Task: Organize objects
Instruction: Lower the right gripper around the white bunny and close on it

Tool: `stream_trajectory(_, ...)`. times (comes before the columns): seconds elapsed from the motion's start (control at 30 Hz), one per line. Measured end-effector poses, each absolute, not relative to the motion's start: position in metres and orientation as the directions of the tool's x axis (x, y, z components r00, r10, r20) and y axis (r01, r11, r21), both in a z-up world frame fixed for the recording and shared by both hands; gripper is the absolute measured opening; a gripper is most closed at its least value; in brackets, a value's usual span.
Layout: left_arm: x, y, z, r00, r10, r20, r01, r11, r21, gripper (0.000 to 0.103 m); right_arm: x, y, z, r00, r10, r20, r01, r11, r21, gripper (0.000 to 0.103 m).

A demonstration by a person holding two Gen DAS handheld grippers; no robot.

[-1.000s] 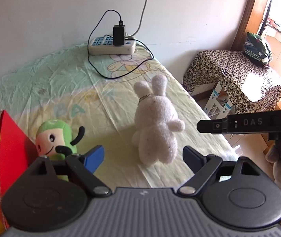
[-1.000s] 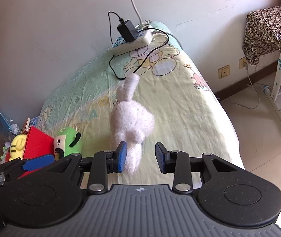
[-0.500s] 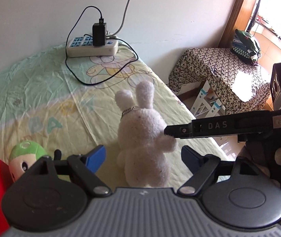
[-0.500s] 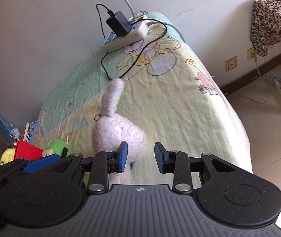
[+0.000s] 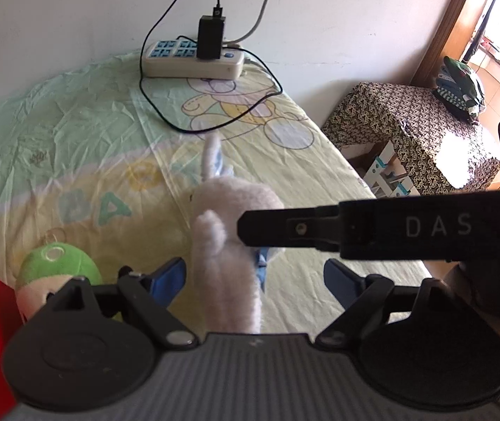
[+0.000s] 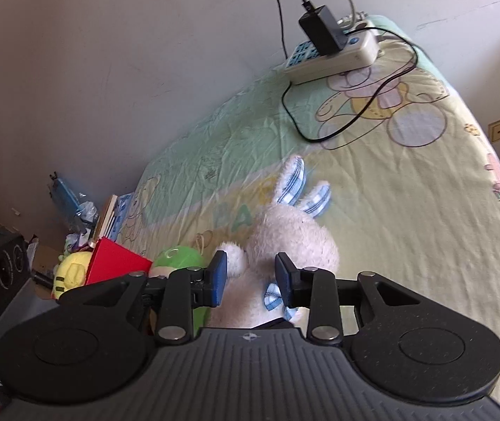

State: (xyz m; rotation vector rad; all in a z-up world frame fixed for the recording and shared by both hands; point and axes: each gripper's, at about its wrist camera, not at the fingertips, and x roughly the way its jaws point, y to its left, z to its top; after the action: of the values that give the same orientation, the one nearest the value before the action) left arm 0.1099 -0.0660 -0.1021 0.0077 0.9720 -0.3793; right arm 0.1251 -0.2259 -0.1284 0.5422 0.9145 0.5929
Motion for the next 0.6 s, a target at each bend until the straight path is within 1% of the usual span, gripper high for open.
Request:
stream_trajectory(0.07, 0.116, -0.061, -0.107, 0.495, -0.294, -0.817, 0.29, 0.943, -0.164, 0.079, 0.128, -0.218, -0.13, 0.469, 0.68, -0.563, -0.255, 0.715, 0.651, 0.034)
stream_trajectory(0.2, 0.126, -0.05, -0.116, 0.481, -0.283, -0.83, 0.247, 0.952, -0.182, 0.076, 0.129, -0.222, -0.13, 0.493, 0.695, -0.524, -0.257, 0.692, 0.675, 0.034)
stream_trajectory(0.3, 0.132, -0.043, -0.123, 0.469, -0.292, -0.833, 0.222, 0.952, -0.209, 0.076, 0.133, -0.235, -0.134, 0.523, 0.664, -0.534, -0.203, 0.706, 0.678, 0.034)
stream_trajectory(0.43, 0.137, -0.045, -0.13, 0.461, -0.288, -0.84, 0.221, 0.953, -0.205, 0.076, 0.14, -0.248, -0.154, 0.492, 0.67, -0.556, -0.115, 0.683, 0.721, 0.035)
stream_trajectory(0.6, 0.141, -0.052, -0.137, 0.458, -0.265, -0.849, 0.236, 0.956, -0.172, 0.079, 0.147, -0.238, -0.166, 0.445, 0.71, -0.546, -0.134, 0.656, 0.743, 0.038)
